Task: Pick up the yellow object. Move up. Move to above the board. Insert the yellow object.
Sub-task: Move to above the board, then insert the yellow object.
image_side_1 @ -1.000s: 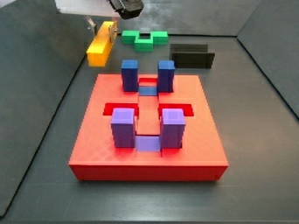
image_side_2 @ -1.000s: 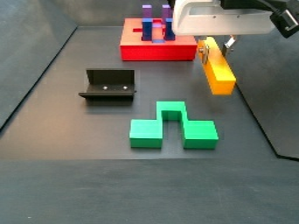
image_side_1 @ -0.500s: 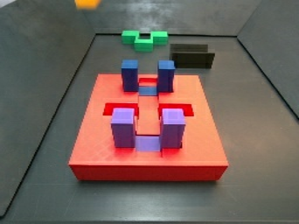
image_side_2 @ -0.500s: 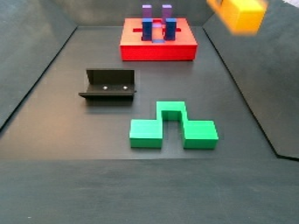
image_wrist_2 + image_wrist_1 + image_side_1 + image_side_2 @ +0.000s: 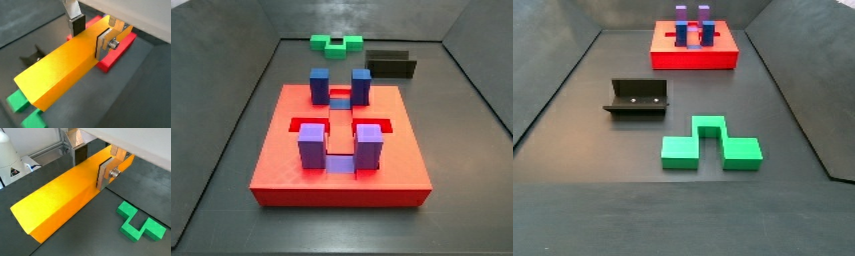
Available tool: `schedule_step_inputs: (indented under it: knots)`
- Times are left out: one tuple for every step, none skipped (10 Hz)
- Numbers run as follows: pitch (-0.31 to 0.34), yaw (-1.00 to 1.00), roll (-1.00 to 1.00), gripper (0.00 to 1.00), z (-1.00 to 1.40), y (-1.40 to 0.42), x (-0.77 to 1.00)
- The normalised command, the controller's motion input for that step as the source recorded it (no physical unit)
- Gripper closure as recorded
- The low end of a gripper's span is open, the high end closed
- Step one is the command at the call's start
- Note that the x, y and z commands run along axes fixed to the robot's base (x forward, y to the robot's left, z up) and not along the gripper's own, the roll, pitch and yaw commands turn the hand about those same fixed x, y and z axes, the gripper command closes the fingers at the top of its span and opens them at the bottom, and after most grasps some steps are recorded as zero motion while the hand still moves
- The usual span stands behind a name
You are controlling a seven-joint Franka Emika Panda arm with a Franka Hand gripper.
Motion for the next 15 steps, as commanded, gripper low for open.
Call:
schedule_step_inputs:
  knots:
    - [0.086, 0.0, 0.0, 1.0, 0.22, -1.4, 0.71]
    - [0.166, 0.02, 0.05, 1.0, 0.2, -1.4, 0.77]
    - [0.172, 0.01, -0.02, 1.0, 0.21, -1.4, 0.79]
    - [0.174, 0.01, 0.01, 1.0, 0.23, -1.4, 0.79]
    - [0.144, 0.01, 0.01, 1.0, 0.24, -1.4, 0.79]
    - [0.151, 0.01, 0.02, 1.0, 0.23, -1.4, 0.84]
    - [0.154, 0.0, 0.02, 1.0, 0.16, -0.91, 0.59]
    - [0.145, 0.01, 0.06, 1.0, 0.07, -0.3, 0.24]
    - [0.0, 0.0, 0.0, 1.0, -0.02, 0.0, 0.0]
    - [-0.016, -0.01, -0.13, 1.0, -0.23, 0.03, 0.0]
    - [-0.003, -0.07, -0.28, 1.0, -0.44, 0.09, 0.0]
    - [-0.003, -0.06, -0.28, 1.0, -0.48, 0.03, 0.08]
    - [-0.019, -0.01, -0.22, 1.0, -0.6, 0.0, 0.16]
    - [-0.021, 0.0, -0.18, 1.0, -0.73, -0.02, 0.19]
    - [-0.034, 0.0, -0.15, 1.0, -0.75, -0.07, 0.16]
